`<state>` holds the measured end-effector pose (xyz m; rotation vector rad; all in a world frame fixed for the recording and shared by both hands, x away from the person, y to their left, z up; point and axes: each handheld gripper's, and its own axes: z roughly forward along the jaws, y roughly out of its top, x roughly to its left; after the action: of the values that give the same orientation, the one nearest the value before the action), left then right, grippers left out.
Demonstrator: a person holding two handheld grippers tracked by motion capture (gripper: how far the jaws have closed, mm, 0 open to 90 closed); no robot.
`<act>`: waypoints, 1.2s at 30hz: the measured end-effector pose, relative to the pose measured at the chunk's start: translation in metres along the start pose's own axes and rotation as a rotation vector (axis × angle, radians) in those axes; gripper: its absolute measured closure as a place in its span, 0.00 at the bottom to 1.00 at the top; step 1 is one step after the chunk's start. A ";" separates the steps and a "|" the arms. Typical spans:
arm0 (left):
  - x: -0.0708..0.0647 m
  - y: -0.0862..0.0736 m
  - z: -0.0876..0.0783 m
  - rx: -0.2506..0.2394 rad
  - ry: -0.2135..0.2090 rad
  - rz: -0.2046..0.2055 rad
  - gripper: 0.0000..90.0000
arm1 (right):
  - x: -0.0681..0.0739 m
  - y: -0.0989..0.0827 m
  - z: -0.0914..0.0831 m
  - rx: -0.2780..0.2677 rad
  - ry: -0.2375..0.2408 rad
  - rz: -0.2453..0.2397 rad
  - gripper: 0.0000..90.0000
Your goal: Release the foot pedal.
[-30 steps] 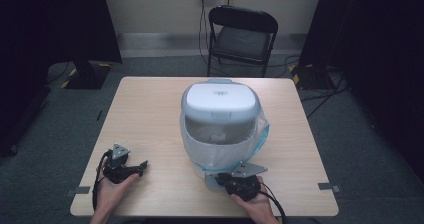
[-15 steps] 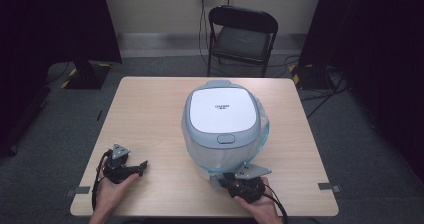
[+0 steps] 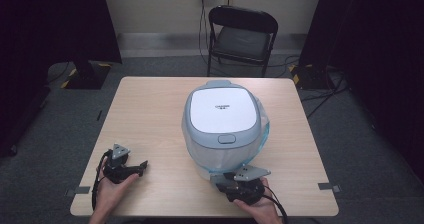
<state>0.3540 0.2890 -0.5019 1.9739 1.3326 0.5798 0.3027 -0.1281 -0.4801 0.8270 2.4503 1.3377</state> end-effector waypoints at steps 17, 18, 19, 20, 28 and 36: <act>0.000 0.000 0.000 0.002 0.000 0.003 0.18 | -0.006 -0.003 -0.029 -0.045 -0.035 0.034 0.69; 0.000 0.000 0.000 0.002 0.000 0.003 0.18 | -0.009 -0.005 -0.034 -0.053 -0.040 0.046 0.70; 0.000 0.000 0.000 0.001 0.000 0.003 0.18 | -0.012 -0.006 -0.038 -0.054 -0.045 0.058 0.67; 0.000 0.000 0.000 0.002 0.000 0.003 0.18 | -0.014 -0.007 -0.041 -0.049 -0.067 0.063 0.66; 0.000 0.000 0.000 0.001 0.000 0.001 0.18 | -0.044 -0.015 -0.064 -0.067 -0.170 0.136 0.60; 0.000 0.000 0.000 0.002 0.000 0.003 0.18 | -0.101 -0.022 -0.075 -0.048 -0.325 0.258 0.47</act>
<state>0.3542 0.2893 -0.5018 1.9773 1.3308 0.5803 0.3437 -0.2478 -0.4631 1.2722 2.1088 1.2207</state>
